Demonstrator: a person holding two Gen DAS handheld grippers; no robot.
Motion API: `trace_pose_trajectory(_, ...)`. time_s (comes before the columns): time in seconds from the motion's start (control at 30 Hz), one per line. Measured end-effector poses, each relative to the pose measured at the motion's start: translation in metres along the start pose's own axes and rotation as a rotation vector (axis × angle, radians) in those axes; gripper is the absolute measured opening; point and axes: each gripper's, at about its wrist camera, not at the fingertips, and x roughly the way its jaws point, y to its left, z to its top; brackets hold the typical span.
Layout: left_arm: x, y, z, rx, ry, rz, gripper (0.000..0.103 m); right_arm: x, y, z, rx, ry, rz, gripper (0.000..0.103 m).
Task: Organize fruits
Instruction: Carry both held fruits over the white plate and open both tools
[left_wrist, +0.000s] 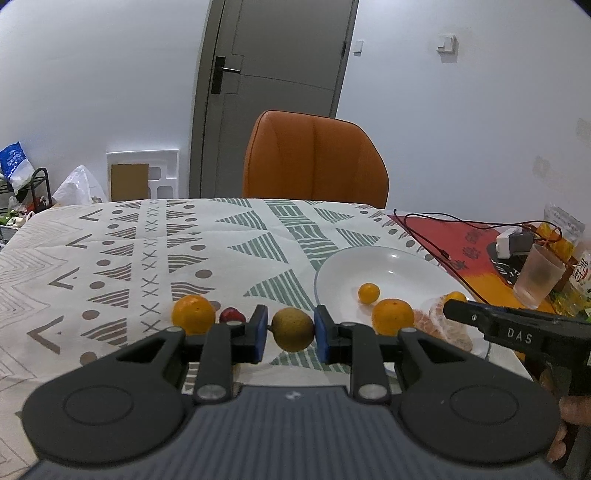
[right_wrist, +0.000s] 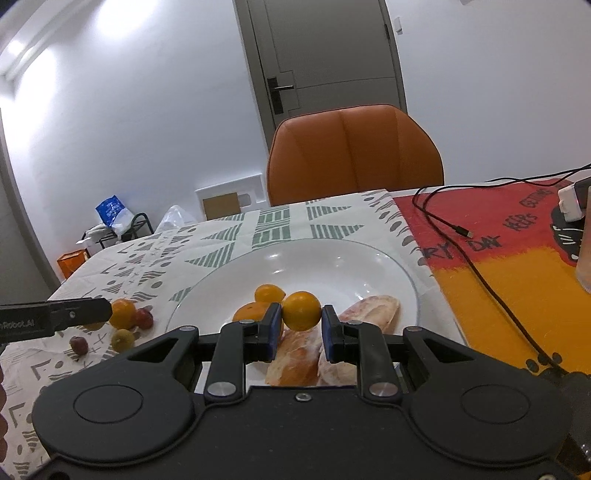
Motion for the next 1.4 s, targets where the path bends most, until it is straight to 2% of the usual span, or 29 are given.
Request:
trace_pose_trajectory(0.27, 0.007, -0.006, 0.002, 0.011, 0.005, 0.002, 0.026, 0.011, -0.005, 0.005, -0.005, -0.002, 0.001, 0.022)
trace_pose_trajectory(0.43, 0.012, -0.012, 0.005, 0.017, 0.007, -0.006, 0.026, 0.011, -0.006, 0.005, -0.011, -0.003, 0.002, 0.031)
trace_pose_trajectory(0.87, 0.033, -0.041, 0.004, 0.061, 0.029, -0.056, 0.026, -0.002, -0.012, -0.006, 0.004, 0.015, 0.04, 0.03)
trace_pose_trajectory(1.03, 0.039, -0.05, 0.003, 0.072, 0.039, -0.069, 0.026, -0.001, -0.016, -0.008, 0.01, 0.025, 0.053, 0.022)
trace_pose_trajectory(1.2, 0.041, -0.052, 0.004, 0.076, 0.036, -0.063, 0.03, 0.006, -0.014, -0.008, 0.006, 0.033, 0.07, 0.02)
trace_pose_trajectory(1.3, 0.039, -0.046, 0.005, 0.073, 0.034, -0.052, 0.03, 0.012, -0.012, -0.009, 0.011, 0.041, 0.072, 0.02)
trace_pose_trajectory(1.4, 0.035, -0.034, 0.006, 0.059, 0.029, -0.021, 0.03, 0.016, -0.012, -0.008, 0.023, 0.04, 0.078, 0.027)
